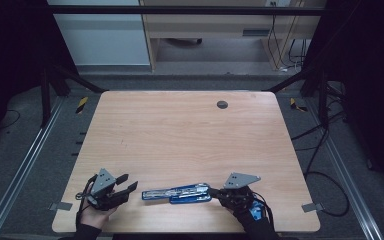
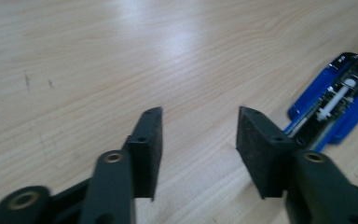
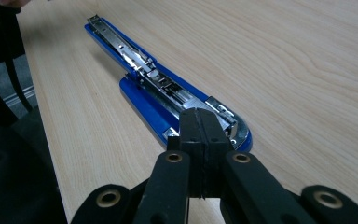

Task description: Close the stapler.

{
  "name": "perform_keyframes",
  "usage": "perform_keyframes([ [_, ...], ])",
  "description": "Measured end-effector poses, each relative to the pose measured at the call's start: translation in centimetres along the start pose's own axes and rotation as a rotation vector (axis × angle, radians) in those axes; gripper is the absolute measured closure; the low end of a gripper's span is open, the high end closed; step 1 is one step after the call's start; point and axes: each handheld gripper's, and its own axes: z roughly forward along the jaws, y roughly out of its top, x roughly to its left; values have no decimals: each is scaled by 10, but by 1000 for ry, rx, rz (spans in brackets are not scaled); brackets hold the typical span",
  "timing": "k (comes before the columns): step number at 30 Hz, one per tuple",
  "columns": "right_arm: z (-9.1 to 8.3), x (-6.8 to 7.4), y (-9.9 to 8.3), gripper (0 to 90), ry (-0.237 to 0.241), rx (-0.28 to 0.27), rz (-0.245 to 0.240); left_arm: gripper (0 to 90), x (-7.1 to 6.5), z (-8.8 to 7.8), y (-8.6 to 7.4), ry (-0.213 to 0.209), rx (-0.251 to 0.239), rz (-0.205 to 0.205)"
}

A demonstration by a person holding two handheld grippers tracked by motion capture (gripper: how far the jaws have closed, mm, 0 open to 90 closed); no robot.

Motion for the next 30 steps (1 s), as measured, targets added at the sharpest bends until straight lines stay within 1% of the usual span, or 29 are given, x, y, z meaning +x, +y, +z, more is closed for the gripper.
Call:
perform_keyframes([
  [1,1,1,0,900,0,4,-3,568,-1,0,-1,-2,13,8],
  [2,2,2,0,900,3,4,-6,602,-3,0,-1,-7,23,6],
  [4,4,5,-1,900,3,13,-11,646,-5,0,-2,-13,33,17],
  [6,6,7,-1,900,2,22,-19,691,-7,1,-3,-20,54,24],
  [8,9,8,-2,900,1,32,-24,744,-10,3,-4,-21,84,32],
  [10,11,8,-2,900,0,39,-29,795,-11,6,-5,-19,109,29],
  [12,14,9,-3,900,-3,50,-32,827,-12,9,-7,-28,134,29],
  [14,17,9,-4,900,-11,65,-36,842,-15,12,-8,-37,163,35],
  [16,18,9,-4,900,-19,74,-40,850,-17,13,-9,-43,173,37],
  [18,18,8,-4,900,-24,70,-37,854,-18,14,-9,-49,182,36],
  [22,18,7,-5,900,-36,69,-31,858,-22,16,-10,-62,191,41],
  [23,18,7,-5,900,-37,71,-30,867,-22,16,-10,-58,195,46],
  [26,19,7,-5,900,-41,74,-29,866,-22,15,-10,-61,192,43],
  [30,21,7,-5,900,-44,80,-33,867,-23,17,-11,-58,212,49],
])
